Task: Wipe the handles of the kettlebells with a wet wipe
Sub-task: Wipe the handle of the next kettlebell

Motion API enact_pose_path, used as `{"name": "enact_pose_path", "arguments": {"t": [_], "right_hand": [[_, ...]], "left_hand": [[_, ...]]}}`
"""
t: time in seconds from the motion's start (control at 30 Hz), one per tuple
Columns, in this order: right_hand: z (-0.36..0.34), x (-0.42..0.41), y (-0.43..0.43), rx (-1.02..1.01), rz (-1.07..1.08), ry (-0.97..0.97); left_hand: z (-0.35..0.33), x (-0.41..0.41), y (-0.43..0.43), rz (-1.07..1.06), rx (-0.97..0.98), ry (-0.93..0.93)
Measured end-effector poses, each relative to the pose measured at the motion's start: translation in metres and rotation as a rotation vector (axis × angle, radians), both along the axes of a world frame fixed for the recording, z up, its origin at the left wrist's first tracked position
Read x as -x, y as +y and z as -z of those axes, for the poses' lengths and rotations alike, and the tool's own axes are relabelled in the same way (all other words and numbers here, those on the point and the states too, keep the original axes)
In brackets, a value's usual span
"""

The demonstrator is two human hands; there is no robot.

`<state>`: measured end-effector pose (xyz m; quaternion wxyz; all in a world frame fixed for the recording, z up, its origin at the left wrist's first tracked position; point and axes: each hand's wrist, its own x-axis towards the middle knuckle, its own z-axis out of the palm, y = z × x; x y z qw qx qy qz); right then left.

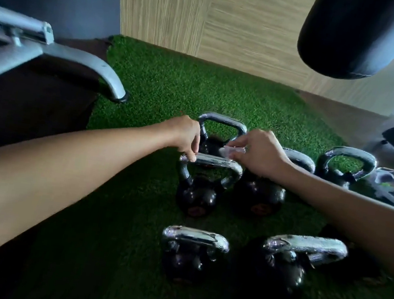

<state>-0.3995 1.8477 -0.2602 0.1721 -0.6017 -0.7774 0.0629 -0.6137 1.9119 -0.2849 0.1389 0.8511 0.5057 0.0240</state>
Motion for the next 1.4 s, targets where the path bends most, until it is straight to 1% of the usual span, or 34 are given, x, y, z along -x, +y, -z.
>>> {"name": "enact_pose_path", "arguments": {"t": [0.03,0.17,0.3,0.4,0.47,0.63,0.77,0.83,1.0,1.1,1.17,1.27,1.33,1.4], "right_hand": [[0.006,-0.001,0.006,0.008,0.005,0.011],[0.031,0.002,0.022,0.039,-0.021,0.071],[0.047,0.011,0.031,0.056,-0.116,0.117],[0.053,0.02,0.033,0.074,-0.188,0.083],[0.056,0.012,0.032,0.037,-0.181,0.061],[0.068,-0.031,0.036,-0.012,-0.082,0.075],[0.065,-0.005,0.042,-0.014,-0.17,0.034],[0.062,-0.003,0.043,-0.014,-0.191,0.015],[0.072,-0.058,0.034,-0.044,-0.11,0.144],[0.074,-0.065,0.034,-0.036,-0.099,0.209],[0.072,-0.055,0.031,-0.045,-0.117,0.199],[0.076,-0.06,0.026,-0.054,-0.004,0.162],[0.086,-0.073,0.026,-0.007,0.078,0.19],[0.091,-0.081,0.027,0.085,0.104,0.19]], "left_hand": [[0.002,-0.002,0.005,0.006,0.022,0.017],[0.011,0.002,0.02,-0.026,0.101,-0.014],[0.015,0.004,0.019,-0.023,0.09,-0.072],[0.016,-0.001,0.015,-0.08,0.067,-0.087],[0.013,-0.004,0.014,-0.098,0.088,-0.065],[0.003,-0.012,0.007,-0.122,0.11,0.042],[-0.001,-0.018,0.004,-0.149,0.109,0.127],[0.001,-0.017,0.002,-0.161,0.087,0.115],[0.005,-0.018,-0.002,-0.15,0.051,0.092],[0.003,-0.021,-0.002,-0.149,0.058,0.121],[0.003,-0.02,-0.002,-0.148,0.06,0.137],[0.006,-0.017,-0.003,-0.161,0.045,0.09],[0.008,-0.015,-0.006,-0.172,0.024,0.068],[0.01,-0.014,-0.008,-0.176,0.022,0.056]]}}
